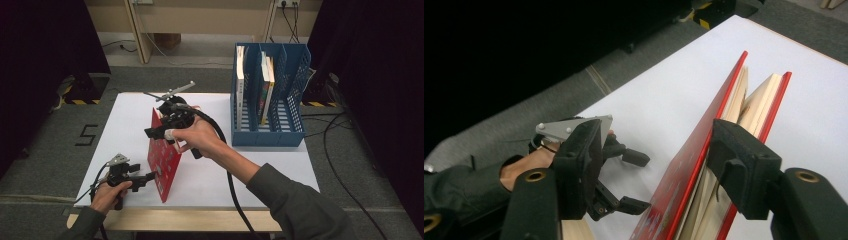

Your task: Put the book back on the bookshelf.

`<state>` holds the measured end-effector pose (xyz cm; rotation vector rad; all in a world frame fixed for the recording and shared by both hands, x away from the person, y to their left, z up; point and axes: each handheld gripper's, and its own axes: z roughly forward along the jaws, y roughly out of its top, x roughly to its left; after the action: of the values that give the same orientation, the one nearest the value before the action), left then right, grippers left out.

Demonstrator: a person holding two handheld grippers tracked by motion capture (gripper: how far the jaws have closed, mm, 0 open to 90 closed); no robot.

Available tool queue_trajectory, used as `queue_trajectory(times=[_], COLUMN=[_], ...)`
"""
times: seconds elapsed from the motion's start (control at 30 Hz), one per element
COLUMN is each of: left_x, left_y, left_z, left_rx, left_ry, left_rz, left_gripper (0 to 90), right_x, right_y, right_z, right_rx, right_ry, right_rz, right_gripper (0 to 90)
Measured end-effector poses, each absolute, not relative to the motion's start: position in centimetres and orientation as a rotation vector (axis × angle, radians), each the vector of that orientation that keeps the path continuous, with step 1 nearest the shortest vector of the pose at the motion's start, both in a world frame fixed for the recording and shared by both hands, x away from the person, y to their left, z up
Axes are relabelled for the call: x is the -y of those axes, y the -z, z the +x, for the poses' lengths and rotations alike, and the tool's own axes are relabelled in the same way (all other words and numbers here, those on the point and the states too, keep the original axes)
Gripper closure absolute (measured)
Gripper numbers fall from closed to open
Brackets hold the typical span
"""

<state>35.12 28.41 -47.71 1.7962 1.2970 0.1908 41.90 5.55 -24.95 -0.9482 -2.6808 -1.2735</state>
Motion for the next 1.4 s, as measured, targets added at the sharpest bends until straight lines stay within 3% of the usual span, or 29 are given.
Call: queue_trajectory(times=[0.4, 1.07, 1.4], left_x=[-26.5, -26.5, -26.6], left_y=[47.5, 45.8, 46.1], left_z=[35.1, 34.3, 34.4], left_rx=[-1.266, -1.2, -1.199], left_ry=[-0.243, -0.264, -0.264], left_rz=[1.794, 1.728, 1.739], left_gripper=[24.1, 20.9, 20.6], right_x=[-8.3, -6.9, -5.3], right_y=[23.3, 23.3, 22.2], right_z=[40.1, 40.6, 41.2], right_rx=[2.793, 2.746, 2.664], right_ry=[1.192, 1.207, 1.306], right_rz=[-0.839, -0.845, -0.893], right_gripper=[39.2, 37.3, 31.5])
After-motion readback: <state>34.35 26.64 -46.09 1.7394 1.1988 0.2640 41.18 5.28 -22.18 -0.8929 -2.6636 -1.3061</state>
